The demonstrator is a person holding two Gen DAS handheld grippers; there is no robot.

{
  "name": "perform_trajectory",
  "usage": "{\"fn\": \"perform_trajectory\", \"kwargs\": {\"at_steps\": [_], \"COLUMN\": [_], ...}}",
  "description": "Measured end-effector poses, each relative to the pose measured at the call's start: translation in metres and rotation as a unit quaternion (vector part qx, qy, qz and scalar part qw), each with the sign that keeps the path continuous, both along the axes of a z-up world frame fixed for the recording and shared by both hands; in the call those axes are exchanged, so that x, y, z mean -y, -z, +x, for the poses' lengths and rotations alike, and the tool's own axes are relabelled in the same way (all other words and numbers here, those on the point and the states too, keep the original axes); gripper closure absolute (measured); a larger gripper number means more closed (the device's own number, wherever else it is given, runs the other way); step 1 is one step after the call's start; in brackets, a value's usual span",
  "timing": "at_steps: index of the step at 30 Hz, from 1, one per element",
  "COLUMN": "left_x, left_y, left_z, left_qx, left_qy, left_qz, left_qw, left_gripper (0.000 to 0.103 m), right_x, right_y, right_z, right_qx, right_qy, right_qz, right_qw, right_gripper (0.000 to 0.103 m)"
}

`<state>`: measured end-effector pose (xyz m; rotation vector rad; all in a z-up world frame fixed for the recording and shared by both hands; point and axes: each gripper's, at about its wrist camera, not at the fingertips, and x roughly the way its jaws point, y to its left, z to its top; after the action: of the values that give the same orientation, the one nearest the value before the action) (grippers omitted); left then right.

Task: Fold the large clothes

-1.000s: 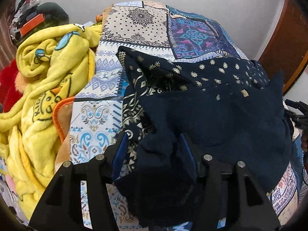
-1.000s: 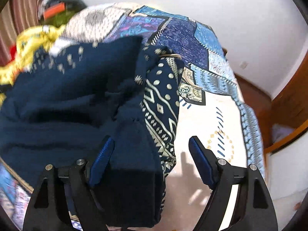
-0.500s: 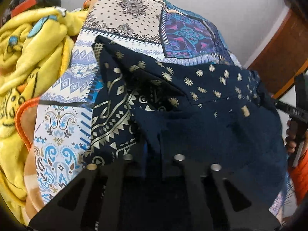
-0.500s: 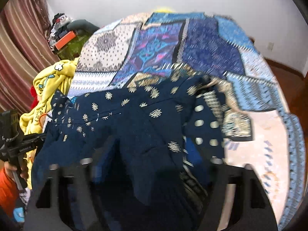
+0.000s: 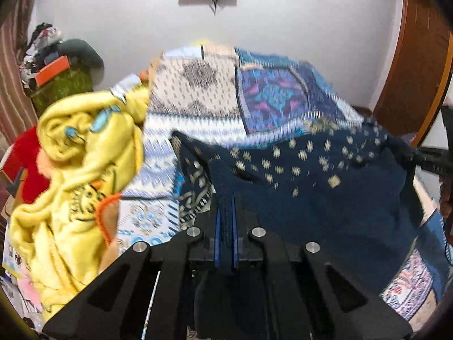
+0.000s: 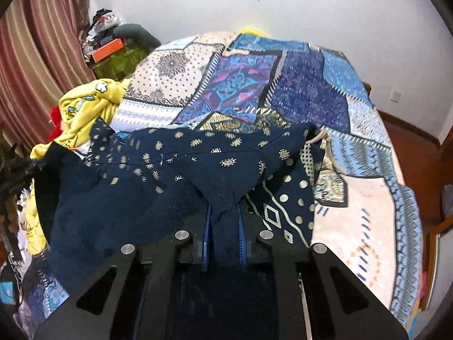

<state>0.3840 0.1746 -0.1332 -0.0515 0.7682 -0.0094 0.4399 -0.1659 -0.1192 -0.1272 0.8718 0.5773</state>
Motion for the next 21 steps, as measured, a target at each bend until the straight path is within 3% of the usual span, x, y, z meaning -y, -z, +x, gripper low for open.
{"fn": "perform_trajectory", "kwargs": {"at_steps": [9,17,21], "left_x": [-0.004,0.002,-0.008], "left_y": [-0.035,-0.056,-0.051], "left_z": [-0.008,0.009,0.032], "left_qx": [0.043,0.088,0.088], "left_qy": [-0.008,-0.017,-0.033], "left_qz": [-0.005,0.003,0.006], "left_qw": [0.9990,0.9960,0.9955], "left_gripper": [0.098,0.098,0.098], "right_x": [0.011,0.016,0.011], "right_y": [-0.016,-0.046,-0.048], "right_z": [-0.019,-0.004,0.021], "right_qx": [0.036,0.082,0.093], "right_qy": [0.012,0.037,0.060], "right_qz": [-0.031,0.008,0.013], "right_qw": [0.999,0.996,0.994], "right_gripper": [0.093,0.094,0.094]}}
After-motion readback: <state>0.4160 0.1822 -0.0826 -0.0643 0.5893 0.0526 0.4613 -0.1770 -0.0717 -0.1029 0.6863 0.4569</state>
